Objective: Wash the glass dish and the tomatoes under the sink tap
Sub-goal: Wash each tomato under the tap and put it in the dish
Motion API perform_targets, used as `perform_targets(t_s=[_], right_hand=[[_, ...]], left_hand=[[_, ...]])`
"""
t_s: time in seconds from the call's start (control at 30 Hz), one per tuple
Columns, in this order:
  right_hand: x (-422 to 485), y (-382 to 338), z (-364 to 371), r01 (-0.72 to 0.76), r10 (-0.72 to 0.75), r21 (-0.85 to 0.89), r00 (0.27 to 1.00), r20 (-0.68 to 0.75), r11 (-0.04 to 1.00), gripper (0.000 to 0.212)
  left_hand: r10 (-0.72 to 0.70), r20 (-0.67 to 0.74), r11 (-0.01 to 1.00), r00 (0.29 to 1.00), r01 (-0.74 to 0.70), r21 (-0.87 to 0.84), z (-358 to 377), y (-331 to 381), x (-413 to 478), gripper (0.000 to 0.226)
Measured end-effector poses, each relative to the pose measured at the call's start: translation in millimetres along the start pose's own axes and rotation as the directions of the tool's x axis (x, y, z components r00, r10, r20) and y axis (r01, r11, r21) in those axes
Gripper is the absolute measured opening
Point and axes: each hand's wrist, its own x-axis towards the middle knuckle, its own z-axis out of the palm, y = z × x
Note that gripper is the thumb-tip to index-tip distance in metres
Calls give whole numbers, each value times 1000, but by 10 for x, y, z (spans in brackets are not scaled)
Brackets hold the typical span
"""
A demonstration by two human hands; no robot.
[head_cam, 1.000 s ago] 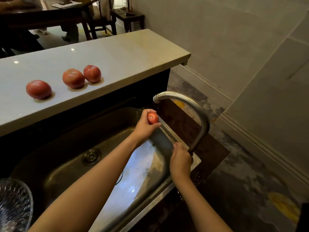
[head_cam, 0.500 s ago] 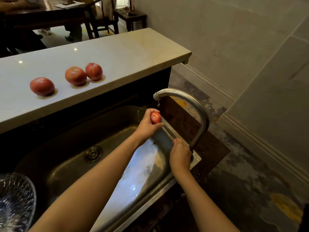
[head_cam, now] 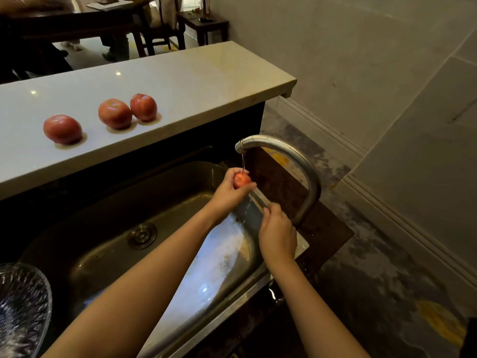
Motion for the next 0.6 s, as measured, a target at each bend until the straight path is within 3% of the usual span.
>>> perform_targets(t_s=[0.07, 0.1, 0.17, 0.23, 0.27, 0.3, 0.37, 0.47, 0.53, 0.6], right_hand=[[85, -136, -86, 124, -118, 50, 987, -106, 991, 34], [175, -206, -100, 130, -121, 133, 990, -79, 983, 37], [427, -363, -68, -83, 6, 374, 979, 203, 924, 42], [681, -498, -45, -388, 97, 535, 866, 491, 751, 44], [764, -530, -10, -458, 94, 594, 836, 541, 661, 43], [791, -552, 24, -460, 64, 644, 840, 539, 611, 39], [753, -575, 79, -350, -27, 678, 877, 479, 647, 35], [669, -535, 185, -211, -177, 664, 866, 467, 718, 42], [711, -536, 189, -281, -100, 691, 885, 456, 666, 41], [788, -551, 125, -412, 41, 739, 885, 464, 533, 37]], left_hand=[[-33, -19, 986, 999, 29, -162, 21, 39, 3, 16], [-40, -38, 975, 999, 31, -220, 27, 61, 6, 18], [-41, -69, 976, 997, 25, -217, 52, 107, 8, 28], [-23, -78, 977, 997, 6, -214, 113, 141, -16, 33], [-34, -79, 969, 996, 13, -248, 143, 161, -28, 33], [-46, -84, 955, 995, 19, -297, 160, 191, -35, 32], [-47, -117, 929, 992, 0, -370, 125, 254, -30, 27], [-13, -231, 963, 973, -49, -264, 12, 273, 44, 22], [17, -194, 982, 981, -52, -179, 13, 243, 47, 24], [33, -83, 987, 996, -46, -155, 70, 185, 7, 28]])
